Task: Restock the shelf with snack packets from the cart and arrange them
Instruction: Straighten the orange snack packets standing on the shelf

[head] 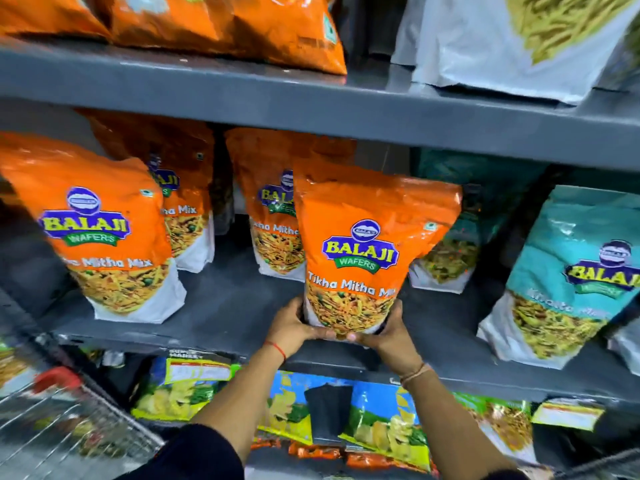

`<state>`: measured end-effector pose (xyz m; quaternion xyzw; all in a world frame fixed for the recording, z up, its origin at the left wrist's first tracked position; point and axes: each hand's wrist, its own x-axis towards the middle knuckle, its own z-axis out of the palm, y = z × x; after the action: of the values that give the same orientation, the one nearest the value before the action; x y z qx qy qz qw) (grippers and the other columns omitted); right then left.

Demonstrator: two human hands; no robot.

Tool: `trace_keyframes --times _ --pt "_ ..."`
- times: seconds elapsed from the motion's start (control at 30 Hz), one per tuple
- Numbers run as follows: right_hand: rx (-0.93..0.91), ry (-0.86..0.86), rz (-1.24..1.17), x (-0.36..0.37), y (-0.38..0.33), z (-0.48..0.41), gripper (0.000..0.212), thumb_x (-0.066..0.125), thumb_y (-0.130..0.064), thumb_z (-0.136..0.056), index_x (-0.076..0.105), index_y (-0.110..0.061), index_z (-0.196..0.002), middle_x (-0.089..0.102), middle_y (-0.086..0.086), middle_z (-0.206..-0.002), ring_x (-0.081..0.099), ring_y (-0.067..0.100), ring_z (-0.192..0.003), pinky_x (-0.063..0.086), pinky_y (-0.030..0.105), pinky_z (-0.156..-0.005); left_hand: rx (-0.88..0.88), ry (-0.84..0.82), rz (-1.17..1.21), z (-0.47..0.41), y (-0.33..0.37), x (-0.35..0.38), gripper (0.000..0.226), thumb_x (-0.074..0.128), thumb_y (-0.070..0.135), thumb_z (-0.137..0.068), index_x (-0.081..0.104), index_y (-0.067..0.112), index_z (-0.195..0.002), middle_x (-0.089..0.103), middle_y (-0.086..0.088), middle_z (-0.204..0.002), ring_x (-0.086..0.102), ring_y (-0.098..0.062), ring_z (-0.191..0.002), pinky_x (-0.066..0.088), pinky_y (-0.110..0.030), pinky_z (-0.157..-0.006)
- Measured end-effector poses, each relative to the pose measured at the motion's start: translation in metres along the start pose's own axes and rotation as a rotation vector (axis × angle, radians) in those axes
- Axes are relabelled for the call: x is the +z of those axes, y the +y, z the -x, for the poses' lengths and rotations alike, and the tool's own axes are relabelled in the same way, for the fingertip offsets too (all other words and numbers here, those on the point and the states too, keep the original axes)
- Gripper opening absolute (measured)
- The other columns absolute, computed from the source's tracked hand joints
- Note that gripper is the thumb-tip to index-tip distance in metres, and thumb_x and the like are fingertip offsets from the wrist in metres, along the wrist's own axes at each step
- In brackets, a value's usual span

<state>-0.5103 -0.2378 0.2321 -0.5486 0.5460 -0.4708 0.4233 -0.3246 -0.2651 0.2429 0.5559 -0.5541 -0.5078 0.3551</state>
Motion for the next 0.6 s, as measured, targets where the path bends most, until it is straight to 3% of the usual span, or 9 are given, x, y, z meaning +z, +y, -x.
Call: trace_keyframes --times 0.1,0.2,0.37,0.43,0.5,0.6 --pt "-0.015 -0.05 -0.042 0.046 -0.013 -0.006 0.111 0.087 -0.049 -0.028 0.03 -0.019 -0.118 0.053 -0.016 -0.113 0.056 -0.015 -0.095 0.047 0.005 -0.073 -0.011 0.068 0.039 0.002 -0.015 -0.044 0.074 0.082 0.039 -0.024 0.058 0.021 -0.092 0.066 -0.008 -0.106 0.062 -0.025 -0.099 0.052 -0.038 -0.087" --pt "-0.027 -0.087 -0.055 0.082 -0.022 -0.011 0.098 0.082 -0.039 -0.037 0.029 -0.021 -0.118 0.053 -0.017 -0.112 0.055 -0.017 -0.094 0.046 0.003 -0.073 0.0 0.108 0.048 0.004 -0.026 -0.077 0.065 0.08 0.039 -0.023 0.055 0.03 -0.081 0.065 -0.006 -0.1 0.062 -0.023 -0.097 0.051 -0.033 -0.081" --pt "-0.028 -0.099 -0.08 0.114 -0.026 -0.016 0.094 0.081 -0.039 -0.04 0.03 -0.027 -0.118 0.053 -0.02 -0.112 0.054 -0.018 -0.095 0.046 0.003 -0.072 0.034 0.109 0.079 0.004 -0.034 -0.107 0.063 0.082 0.03 -0.025 0.055 0.031 -0.082 0.064 0.007 -0.09 0.06 -0.016 -0.088 0.05 -0.011 -0.064" --pt "-0.026 -0.09 -0.085 0.118 -0.027 -0.016 0.093 0.08 -0.041 -0.04 0.03 -0.029 -0.117 0.053 -0.02 -0.112 0.054 -0.018 -0.093 0.045 0.002 -0.071 0.041 0.101 0.083 0.003 -0.038 -0.11 0.065 0.082 0.034 -0.025 0.056 0.029 -0.085 0.066 0.006 -0.092 0.062 -0.017 -0.09 0.051 -0.015 -0.069" --pt "-0.03 -0.099 -0.083 0.119 -0.029 -0.015 0.095 0.08 -0.039 -0.04 0.028 -0.027 -0.119 0.052 -0.019 -0.112 0.055 -0.018 -0.094 0.045 0.001 -0.07 0.055 0.087 0.077 0.002 -0.041 -0.112 0.071 0.082 0.036 -0.027 0.056 0.024 -0.092 0.066 -0.005 -0.099 0.061 -0.024 -0.098 0.051 -0.028 -0.08" --pt "-0.03 -0.116 -0.086 0.115 -0.038 -0.011 0.092 0.079 -0.038 -0.043 0.029 -0.027 -0.119 0.05 -0.015 -0.115 0.053 -0.007 -0.102 0.045 0.003 -0.075 0.08 0.045 0.127 0.007 -0.034 -0.111 0.063 0.085 0.015 -0.051 0.051 0.017 -0.104 0.06 -0.009 -0.108 0.056 -0.025 -0.106 0.048 -0.024 -0.079"
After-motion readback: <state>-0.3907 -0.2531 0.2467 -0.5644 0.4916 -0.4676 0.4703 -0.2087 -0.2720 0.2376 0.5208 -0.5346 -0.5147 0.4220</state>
